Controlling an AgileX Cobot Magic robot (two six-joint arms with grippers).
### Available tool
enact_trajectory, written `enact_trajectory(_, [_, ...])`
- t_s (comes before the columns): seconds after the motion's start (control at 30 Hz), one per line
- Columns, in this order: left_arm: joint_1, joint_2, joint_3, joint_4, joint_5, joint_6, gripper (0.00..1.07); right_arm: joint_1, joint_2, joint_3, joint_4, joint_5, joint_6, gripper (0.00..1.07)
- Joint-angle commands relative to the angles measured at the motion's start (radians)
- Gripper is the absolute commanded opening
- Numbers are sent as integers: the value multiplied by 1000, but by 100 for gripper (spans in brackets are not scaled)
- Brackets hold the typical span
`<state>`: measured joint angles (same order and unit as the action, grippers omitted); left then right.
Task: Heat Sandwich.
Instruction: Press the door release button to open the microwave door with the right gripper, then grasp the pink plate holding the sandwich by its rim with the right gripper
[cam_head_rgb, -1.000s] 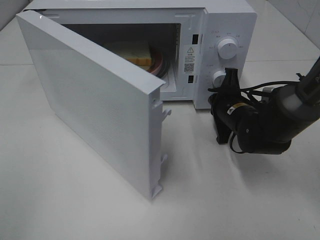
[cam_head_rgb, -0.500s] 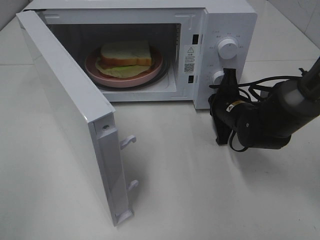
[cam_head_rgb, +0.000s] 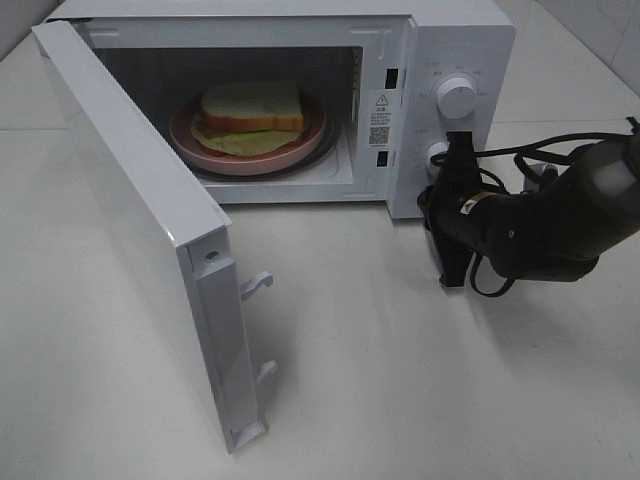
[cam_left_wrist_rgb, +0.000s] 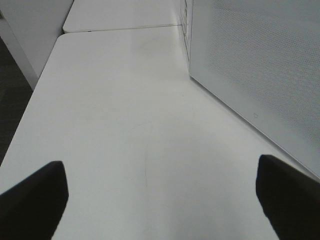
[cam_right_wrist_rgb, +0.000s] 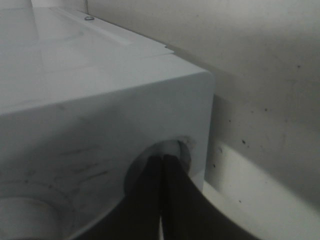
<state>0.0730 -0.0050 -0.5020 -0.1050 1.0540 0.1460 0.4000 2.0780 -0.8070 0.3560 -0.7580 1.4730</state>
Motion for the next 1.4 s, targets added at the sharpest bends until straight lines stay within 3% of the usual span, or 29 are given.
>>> enact_trajectory(0.03, [5,-21,0,-3,-11,-7,96,-2,-28,3,-39,6,-21,0])
enact_trajectory(0.6, [5,-21,0,-3,-11,-7,96,0,-278,162,-40,269,-190,0])
enact_trajectory(1.03, [5,-21,0,-3,-11,-7,96,0,-487,173,-43,531,-487,3])
enact_trajectory(1.4, [5,-21,0,-3,-11,-7,96,0,-545,173,-43,766,-689,5])
